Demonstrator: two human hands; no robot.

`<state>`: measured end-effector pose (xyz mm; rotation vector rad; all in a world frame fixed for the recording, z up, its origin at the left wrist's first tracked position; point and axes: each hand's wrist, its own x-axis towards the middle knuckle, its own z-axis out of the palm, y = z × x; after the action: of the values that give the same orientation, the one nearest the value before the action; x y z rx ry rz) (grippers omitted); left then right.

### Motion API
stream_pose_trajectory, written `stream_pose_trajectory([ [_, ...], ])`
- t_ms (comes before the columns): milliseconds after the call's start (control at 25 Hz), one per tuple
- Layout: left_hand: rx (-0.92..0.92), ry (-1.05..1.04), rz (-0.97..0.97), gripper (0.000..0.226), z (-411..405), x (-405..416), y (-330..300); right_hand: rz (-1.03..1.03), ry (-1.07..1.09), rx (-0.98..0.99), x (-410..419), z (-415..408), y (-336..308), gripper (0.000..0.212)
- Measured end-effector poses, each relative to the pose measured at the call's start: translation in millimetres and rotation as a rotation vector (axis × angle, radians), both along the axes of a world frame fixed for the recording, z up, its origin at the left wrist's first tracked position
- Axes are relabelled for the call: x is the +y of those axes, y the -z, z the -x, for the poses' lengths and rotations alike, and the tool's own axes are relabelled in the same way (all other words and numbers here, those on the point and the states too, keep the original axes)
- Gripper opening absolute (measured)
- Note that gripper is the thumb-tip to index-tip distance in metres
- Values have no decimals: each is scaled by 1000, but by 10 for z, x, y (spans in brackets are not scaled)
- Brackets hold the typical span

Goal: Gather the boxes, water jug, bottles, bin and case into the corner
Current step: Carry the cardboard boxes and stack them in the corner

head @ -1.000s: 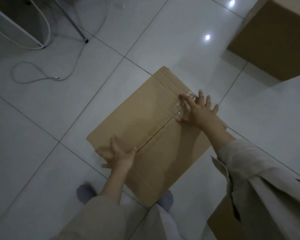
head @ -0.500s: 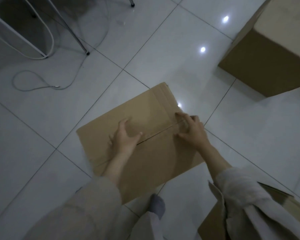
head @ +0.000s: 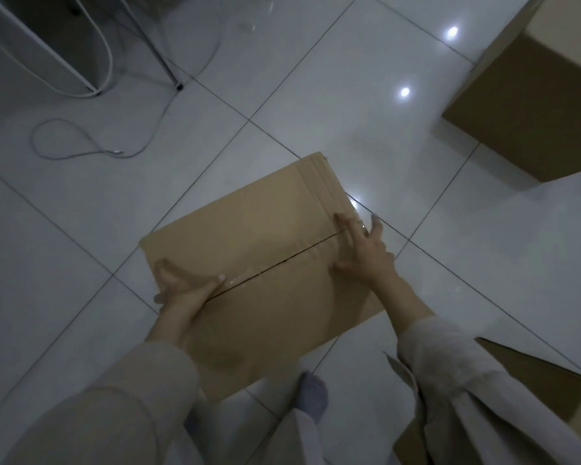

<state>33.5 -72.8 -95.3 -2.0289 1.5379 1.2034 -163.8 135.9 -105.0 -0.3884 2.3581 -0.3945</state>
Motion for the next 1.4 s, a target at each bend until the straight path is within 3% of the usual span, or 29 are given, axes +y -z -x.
stream_pose_trajectory([
  [200, 177, 110, 165, 105, 178, 75, -275, 54, 163, 2, 170, 141, -201, 83],
  [360, 221, 235, 363, 97, 447, 25, -959, 157, 234, 105, 298, 281, -917, 79],
  [640, 489, 480, 635, 91, 833, 28, -3403, 495, 270, 341, 681, 577, -3433, 77],
  [840, 774, 609, 771, 87, 1080, 56, -5170, 586, 247, 608, 928, 699, -5159, 79],
  [1000, 922, 685, 827, 84, 1394, 117, -6157, 603, 270, 770, 1031, 834, -6105, 87],
  [1160, 1013, 705, 892, 80, 1865, -8, -6610, 620, 331, 909, 963, 1128, -6631, 81],
  [1400, 1055, 693, 909, 78, 2912, -641, -6669, 568, 419, 1011, 307, 1926, -6772, 64],
])
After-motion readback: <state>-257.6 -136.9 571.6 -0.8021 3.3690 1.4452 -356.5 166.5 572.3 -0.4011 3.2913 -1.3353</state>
